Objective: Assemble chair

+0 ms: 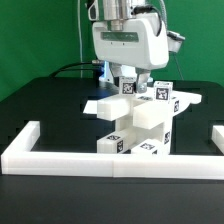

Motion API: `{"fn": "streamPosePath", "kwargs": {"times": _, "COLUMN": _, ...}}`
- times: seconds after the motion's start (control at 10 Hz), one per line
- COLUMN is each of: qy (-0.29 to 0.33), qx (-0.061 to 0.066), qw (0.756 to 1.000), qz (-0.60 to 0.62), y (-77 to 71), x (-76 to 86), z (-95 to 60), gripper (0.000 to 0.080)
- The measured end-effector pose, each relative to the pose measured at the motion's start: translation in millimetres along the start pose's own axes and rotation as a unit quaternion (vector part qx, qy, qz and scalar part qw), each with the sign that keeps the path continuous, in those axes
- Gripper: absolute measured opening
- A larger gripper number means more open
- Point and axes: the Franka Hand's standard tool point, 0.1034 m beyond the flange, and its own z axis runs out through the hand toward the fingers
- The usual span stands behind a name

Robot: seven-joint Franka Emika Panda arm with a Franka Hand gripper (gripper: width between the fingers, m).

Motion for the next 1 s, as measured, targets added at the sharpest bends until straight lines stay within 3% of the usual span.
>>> {"fn": "streamPosePath", "kwargs": {"times": 0.5, "qy": 0.000, "qx": -0.001, "qw": 0.984, "qz": -0.176, "y": 1.4, "x": 1.5, "z": 0.1, "gripper": 0.0649}}
{"fn": "streamPosePath", "kwargs": {"times": 0.8, "qy": 0.001, "qx": -0.005, "qw": 0.960, "qz": -0.279, "y": 2.5, "x": 2.5, "z": 0.2, "gripper": 0.0649}}
{"fn": "streamPosePath", "kwargs": {"times": 1.0, "qy": 0.004, "qx": -0.015, "qw": 0.932, "qz": -0.362, "y": 2.7, "x": 3.2, "z": -0.2, "gripper": 0.0649}}
